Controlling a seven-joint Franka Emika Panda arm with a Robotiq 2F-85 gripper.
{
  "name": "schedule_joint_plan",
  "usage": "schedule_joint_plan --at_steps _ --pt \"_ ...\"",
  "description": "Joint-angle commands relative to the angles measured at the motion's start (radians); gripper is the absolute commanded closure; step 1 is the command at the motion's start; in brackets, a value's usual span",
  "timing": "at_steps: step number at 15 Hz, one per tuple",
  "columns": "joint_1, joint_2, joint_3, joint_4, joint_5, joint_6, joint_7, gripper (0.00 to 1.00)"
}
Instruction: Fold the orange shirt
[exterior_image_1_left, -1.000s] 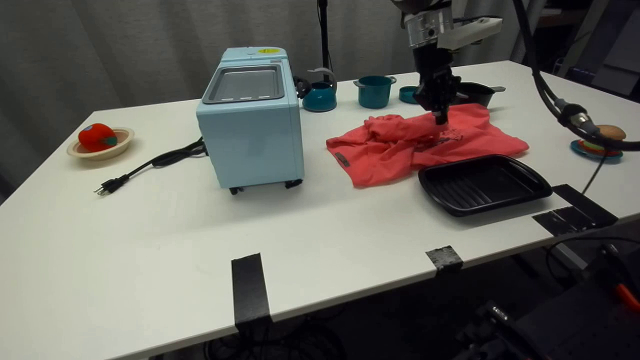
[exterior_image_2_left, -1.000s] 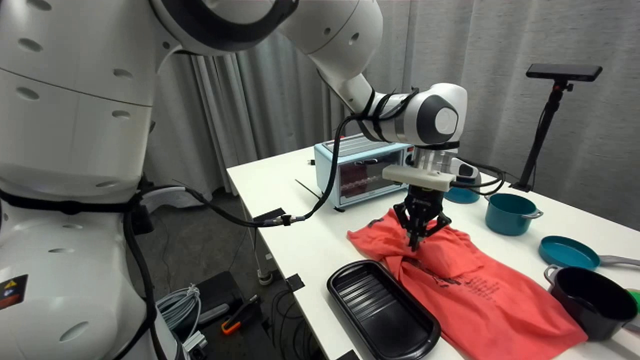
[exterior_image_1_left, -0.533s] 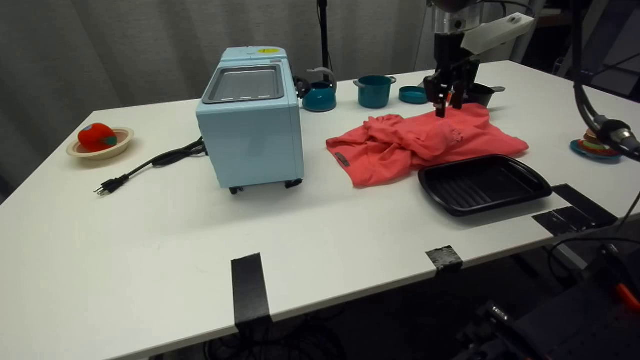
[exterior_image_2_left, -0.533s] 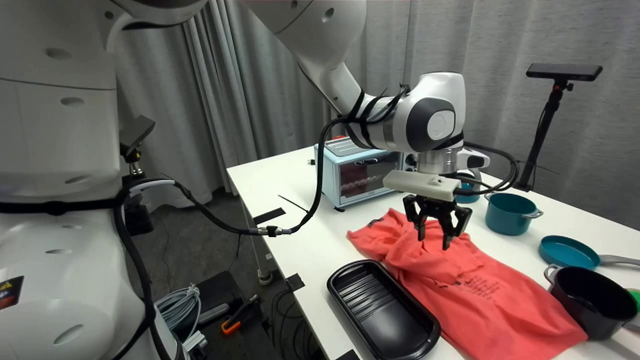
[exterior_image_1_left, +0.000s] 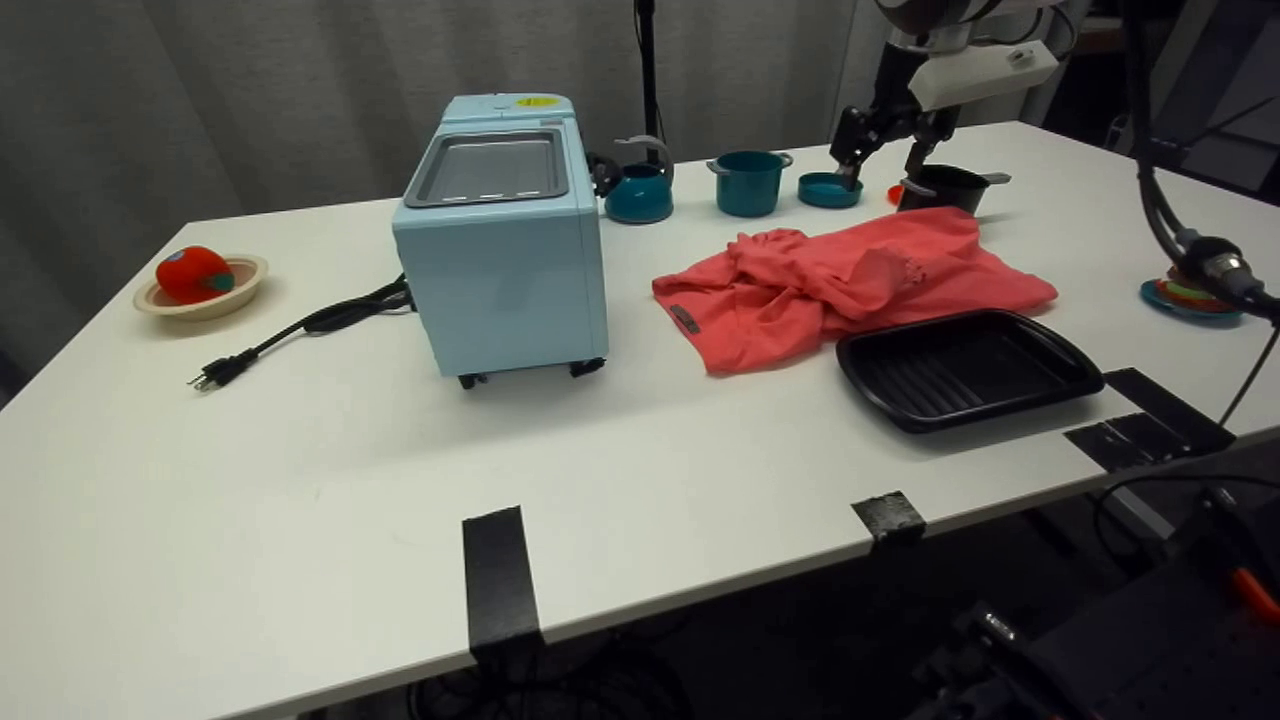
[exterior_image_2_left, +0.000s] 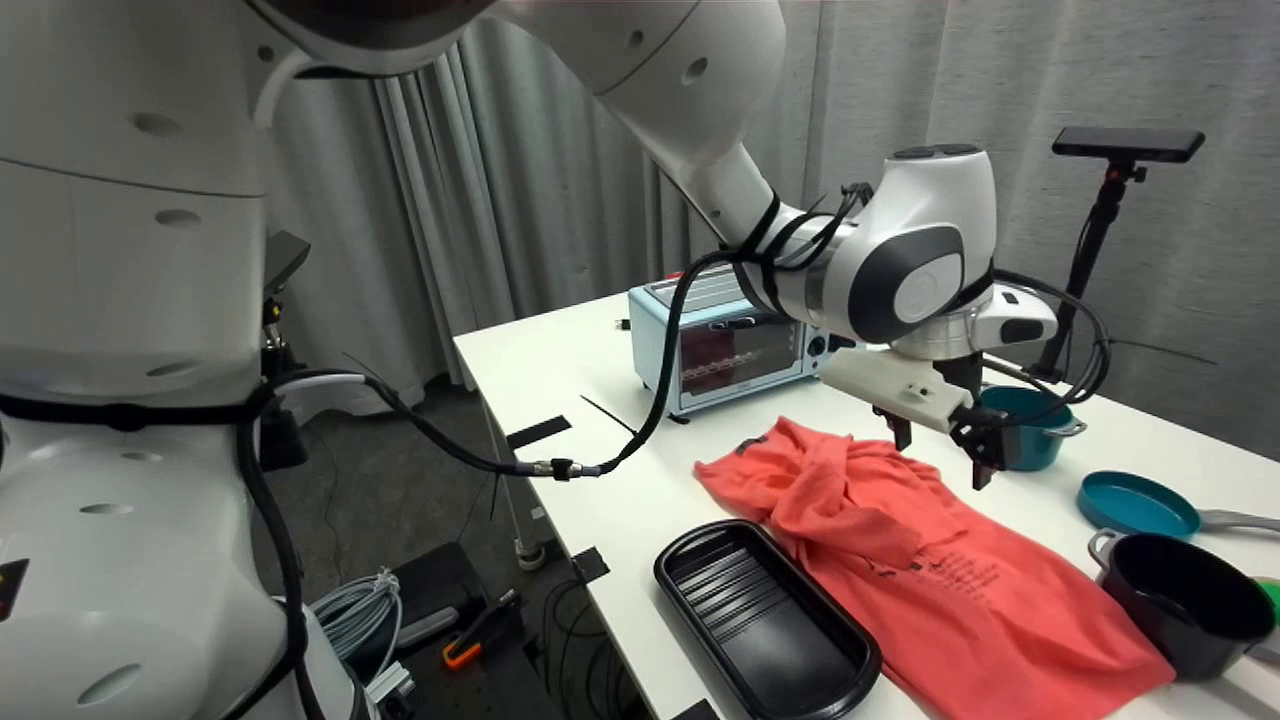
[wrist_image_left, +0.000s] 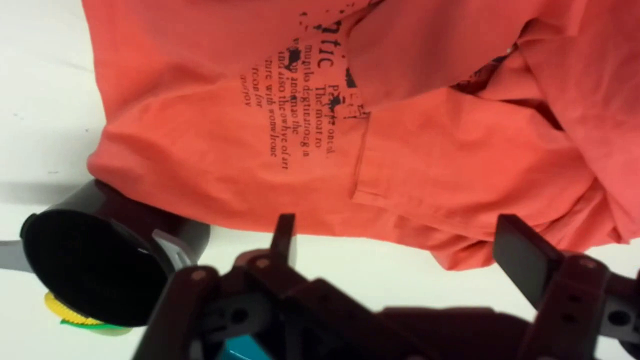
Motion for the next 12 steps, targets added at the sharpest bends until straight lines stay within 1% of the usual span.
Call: schedule_joint_plan --at_steps 1,5,8,12 --pt "-0.027 0.108 -0.014 0.076 0.049 0.032 0.039 0.00" --pt "-0.051 0.190 -0.051 0.142 0.062 0.001 0.094 0.00" --pt "-0.069 0.217 -0.086 0.160 0.058 -0.013 0.129 0.00" --pt "-0.095 0.253 -0.112 0.178 0.059 -0.040 0.144 0.00"
